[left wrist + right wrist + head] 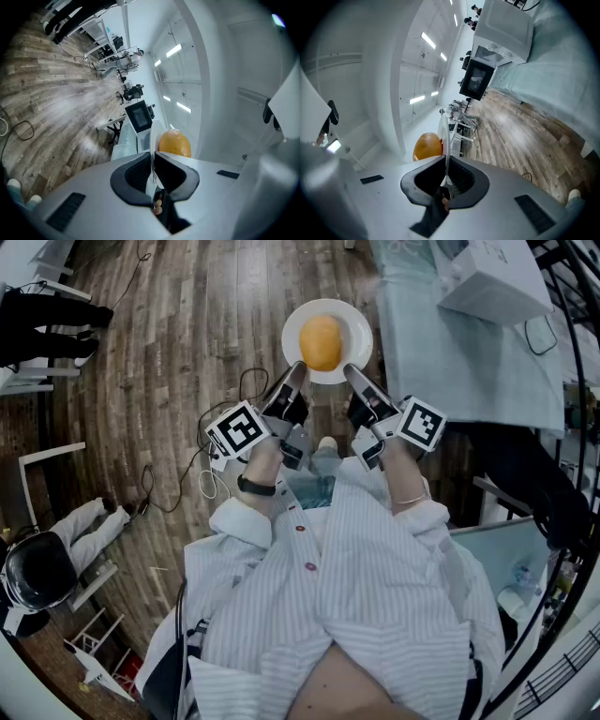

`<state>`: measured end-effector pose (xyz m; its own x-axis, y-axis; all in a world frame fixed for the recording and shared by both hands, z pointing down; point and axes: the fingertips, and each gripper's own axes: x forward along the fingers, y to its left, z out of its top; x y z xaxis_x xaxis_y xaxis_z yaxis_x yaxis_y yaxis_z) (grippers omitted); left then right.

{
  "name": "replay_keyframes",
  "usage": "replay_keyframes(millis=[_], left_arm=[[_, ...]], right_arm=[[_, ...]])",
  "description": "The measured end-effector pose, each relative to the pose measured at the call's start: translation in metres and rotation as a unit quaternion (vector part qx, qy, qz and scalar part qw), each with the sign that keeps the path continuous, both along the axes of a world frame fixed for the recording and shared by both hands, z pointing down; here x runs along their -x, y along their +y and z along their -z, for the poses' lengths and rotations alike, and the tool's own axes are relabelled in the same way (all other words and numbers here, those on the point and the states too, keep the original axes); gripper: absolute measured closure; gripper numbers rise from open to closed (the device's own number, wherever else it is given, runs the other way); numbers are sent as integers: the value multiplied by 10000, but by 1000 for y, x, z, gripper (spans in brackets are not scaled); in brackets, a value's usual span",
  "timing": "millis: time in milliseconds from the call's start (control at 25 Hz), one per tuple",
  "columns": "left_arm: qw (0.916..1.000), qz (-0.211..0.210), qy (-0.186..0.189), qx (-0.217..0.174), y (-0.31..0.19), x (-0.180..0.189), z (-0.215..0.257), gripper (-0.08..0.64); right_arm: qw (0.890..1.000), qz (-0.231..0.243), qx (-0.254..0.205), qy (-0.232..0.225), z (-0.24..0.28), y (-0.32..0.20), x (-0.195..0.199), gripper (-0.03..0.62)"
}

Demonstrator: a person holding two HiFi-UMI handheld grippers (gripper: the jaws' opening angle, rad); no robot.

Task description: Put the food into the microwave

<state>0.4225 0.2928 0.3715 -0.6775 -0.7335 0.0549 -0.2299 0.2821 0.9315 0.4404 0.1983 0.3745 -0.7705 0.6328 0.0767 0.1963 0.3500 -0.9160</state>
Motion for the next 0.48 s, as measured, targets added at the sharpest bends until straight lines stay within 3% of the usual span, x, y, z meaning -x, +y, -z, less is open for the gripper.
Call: replay_keyframes(millis=[480], left_arm=[[10000,46,42,7,-8,-10,-4,531]], right_arm=[[9998,100,37,169,-8,-8,-4,549]])
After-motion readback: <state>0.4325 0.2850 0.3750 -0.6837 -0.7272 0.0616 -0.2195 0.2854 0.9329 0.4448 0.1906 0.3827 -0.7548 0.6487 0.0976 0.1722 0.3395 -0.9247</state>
